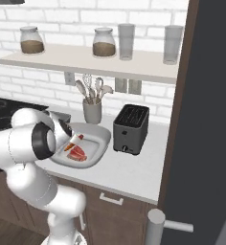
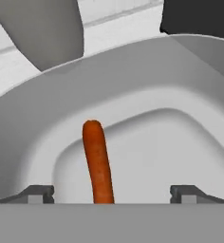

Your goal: Place one carrot and one steak in each tupperware on the nearby counter, to pack two identical lunches.

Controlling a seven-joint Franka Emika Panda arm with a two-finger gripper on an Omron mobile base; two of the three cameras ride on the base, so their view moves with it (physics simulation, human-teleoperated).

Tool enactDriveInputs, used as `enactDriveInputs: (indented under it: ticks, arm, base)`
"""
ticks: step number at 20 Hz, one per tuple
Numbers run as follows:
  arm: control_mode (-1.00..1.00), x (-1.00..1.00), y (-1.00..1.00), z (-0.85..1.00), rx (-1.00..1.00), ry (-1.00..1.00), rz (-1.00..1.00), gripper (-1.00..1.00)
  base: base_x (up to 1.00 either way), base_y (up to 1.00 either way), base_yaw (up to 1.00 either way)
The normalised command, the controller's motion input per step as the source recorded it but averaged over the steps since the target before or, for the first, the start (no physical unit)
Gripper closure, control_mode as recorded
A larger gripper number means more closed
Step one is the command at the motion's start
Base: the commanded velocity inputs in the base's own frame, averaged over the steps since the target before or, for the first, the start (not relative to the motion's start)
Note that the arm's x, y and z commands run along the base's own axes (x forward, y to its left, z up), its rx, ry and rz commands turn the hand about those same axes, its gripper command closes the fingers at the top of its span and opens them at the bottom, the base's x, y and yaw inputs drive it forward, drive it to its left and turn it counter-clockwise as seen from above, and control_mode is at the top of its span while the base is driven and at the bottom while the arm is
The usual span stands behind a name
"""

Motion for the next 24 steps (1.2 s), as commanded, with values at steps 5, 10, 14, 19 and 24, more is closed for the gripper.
enactDriveInputs:
  ticks: [5, 10, 14, 19, 24]
  arm:
    - [-1.0, -0.55, 0.0, 1.0, 0.06, 0.01, -0.05, -1.0]
    - [-1.0, -0.88, 0.0, 1.0, 0.01, 0.02, 0.01, -1.0]
    - [-1.0, -0.82, -0.02, 0.73, -0.12, 0.08, 0.16, -1.0]
    - [-1.0, -0.69, -0.17, 0.4, -0.12, 0.01, 0.3, -1.0]
    - [-1.0, -0.78, -0.09, 0.43, -0.08, 0.04, 0.28, -1.0]
  base:
    - [0.0, 0.0, 0.0]
    - [0.0, 0.0, 0.0]
    - [0.0, 0.0, 0.0]
    - [0.0, 0.0, 0.0]
    - [0.0, 0.0, 0.0]
